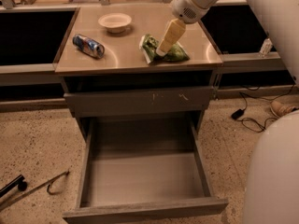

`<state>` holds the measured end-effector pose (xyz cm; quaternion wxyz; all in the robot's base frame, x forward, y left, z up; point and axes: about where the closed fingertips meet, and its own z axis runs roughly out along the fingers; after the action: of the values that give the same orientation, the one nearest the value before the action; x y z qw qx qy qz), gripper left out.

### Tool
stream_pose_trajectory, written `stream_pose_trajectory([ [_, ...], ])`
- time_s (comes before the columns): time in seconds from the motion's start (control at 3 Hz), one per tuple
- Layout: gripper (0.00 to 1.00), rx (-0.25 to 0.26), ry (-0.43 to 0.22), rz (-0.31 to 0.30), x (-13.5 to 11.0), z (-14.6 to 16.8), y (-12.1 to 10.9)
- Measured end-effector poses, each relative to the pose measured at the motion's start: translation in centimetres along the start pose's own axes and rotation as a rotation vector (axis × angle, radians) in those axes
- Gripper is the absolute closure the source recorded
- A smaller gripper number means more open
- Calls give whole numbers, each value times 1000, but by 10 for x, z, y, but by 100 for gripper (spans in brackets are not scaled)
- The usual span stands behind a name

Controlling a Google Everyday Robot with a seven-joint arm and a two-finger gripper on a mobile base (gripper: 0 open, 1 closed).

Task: Place green jalapeno chip bag into middle drawer

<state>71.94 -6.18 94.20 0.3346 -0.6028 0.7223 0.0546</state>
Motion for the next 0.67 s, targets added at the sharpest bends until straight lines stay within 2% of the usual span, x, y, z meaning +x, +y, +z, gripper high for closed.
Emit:
stream_pose_trajectory([
  [0.67,0,-31,-9,-11,-5,45,-11],
])
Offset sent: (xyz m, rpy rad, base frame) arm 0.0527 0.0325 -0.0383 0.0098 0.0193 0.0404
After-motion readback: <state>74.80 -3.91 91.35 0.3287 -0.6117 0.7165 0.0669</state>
